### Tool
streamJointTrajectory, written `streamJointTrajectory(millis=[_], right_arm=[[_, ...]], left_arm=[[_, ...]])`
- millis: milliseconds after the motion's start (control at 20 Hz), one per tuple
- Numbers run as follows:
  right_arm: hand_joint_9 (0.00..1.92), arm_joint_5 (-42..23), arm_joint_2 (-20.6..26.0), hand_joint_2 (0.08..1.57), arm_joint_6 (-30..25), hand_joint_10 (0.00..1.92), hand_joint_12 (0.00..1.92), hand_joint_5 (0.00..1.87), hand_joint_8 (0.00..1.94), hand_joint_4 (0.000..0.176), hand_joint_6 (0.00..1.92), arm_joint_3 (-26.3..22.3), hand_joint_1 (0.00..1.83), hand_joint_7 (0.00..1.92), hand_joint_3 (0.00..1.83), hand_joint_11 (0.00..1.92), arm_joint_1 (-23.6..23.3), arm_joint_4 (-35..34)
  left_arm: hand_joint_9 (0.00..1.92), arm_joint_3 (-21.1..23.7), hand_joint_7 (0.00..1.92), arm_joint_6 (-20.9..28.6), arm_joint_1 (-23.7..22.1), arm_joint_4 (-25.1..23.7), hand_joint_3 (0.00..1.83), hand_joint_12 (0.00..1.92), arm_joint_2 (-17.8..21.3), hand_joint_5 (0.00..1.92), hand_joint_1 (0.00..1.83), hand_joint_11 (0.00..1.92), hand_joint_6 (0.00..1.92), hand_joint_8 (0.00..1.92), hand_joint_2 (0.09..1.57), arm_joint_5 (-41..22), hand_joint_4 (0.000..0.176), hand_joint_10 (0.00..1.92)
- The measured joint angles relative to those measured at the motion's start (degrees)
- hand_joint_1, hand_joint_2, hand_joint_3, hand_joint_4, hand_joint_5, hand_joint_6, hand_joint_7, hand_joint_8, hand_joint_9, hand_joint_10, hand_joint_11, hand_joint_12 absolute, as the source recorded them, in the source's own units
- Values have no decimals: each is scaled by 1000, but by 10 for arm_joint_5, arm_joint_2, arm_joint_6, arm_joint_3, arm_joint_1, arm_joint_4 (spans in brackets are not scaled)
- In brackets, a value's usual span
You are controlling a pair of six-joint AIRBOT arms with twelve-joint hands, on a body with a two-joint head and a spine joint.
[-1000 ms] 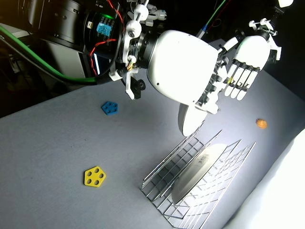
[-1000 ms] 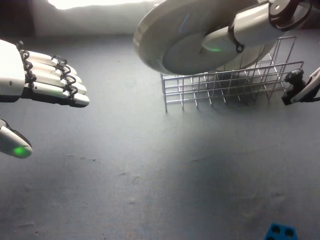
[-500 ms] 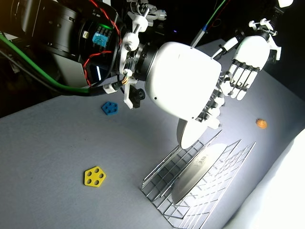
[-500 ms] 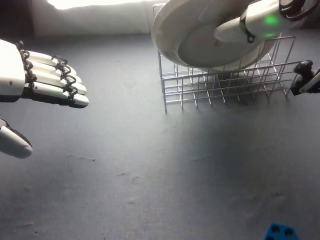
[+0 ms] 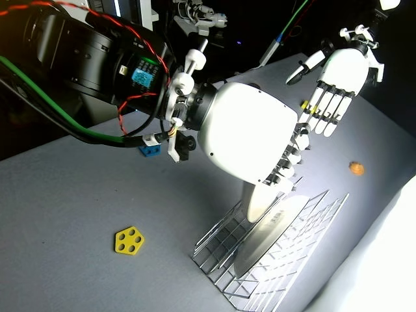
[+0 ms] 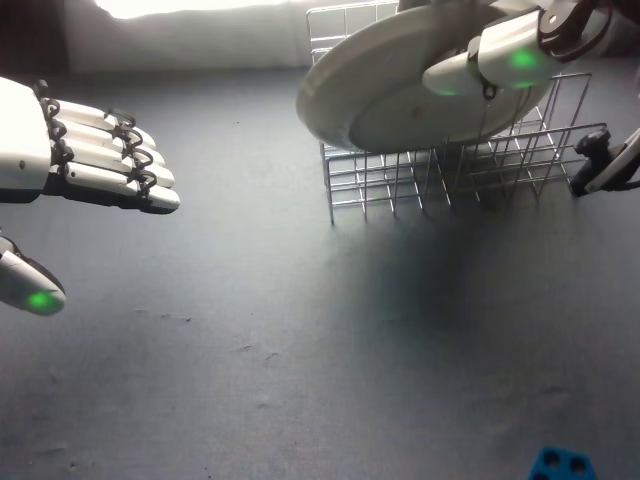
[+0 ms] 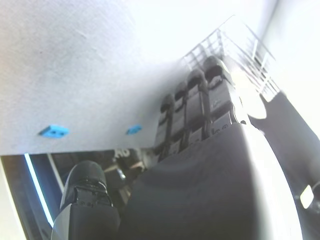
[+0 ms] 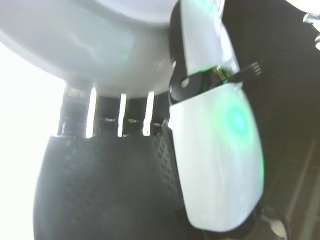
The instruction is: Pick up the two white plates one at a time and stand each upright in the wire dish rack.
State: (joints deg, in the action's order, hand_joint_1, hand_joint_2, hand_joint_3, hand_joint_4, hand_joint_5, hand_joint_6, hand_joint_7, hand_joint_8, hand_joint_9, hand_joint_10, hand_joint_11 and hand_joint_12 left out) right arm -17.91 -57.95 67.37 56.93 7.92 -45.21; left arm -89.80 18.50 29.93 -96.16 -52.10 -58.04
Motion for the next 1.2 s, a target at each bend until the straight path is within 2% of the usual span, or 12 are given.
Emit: streamJointTrajectory(millis=[400,450,750,850,950,1200], right_arm=[[864,-3,-10,1135,0,1230,1311,888,1010,0,1135,13,1366,933,1,642,9,-1],[847,-2,-10,1142,0,1244,1321,881,1031,0,1155,17,1364,920,1,637,10,-1],[777,-5,-16,1162,0,1282,1316,843,1097,0,1229,27,1357,911,1,623,12,-2],[733,-4,-26,1177,-1,1329,1354,823,1159,0,1243,41,1352,896,1,627,16,-2],[732,-3,-31,1169,-1,1313,1373,843,1121,0,1217,51,1355,926,0,610,17,-2],[770,-7,-41,1161,-2,1327,1403,857,1056,0,1200,59,1358,923,0,599,21,-2]], left_arm=[[53,0,60,0,-3,-2,0,193,0,60,0,0,1,4,1113,0,0,5],[71,0,78,0,-3,-2,0,241,0,72,0,0,2,4,1114,0,0,5],[53,0,60,0,-4,-3,0,175,0,56,0,0,1,2,1117,0,0,1],[86,4,96,0,-4,-5,1,247,1,86,0,0,3,5,1124,-2,0,4],[52,4,62,0,-4,-5,0,153,1,50,0,0,3,3,1116,0,0,2],[70,5,82,0,-5,-6,0,198,1,74,0,0,4,4,1117,0,0,4]])
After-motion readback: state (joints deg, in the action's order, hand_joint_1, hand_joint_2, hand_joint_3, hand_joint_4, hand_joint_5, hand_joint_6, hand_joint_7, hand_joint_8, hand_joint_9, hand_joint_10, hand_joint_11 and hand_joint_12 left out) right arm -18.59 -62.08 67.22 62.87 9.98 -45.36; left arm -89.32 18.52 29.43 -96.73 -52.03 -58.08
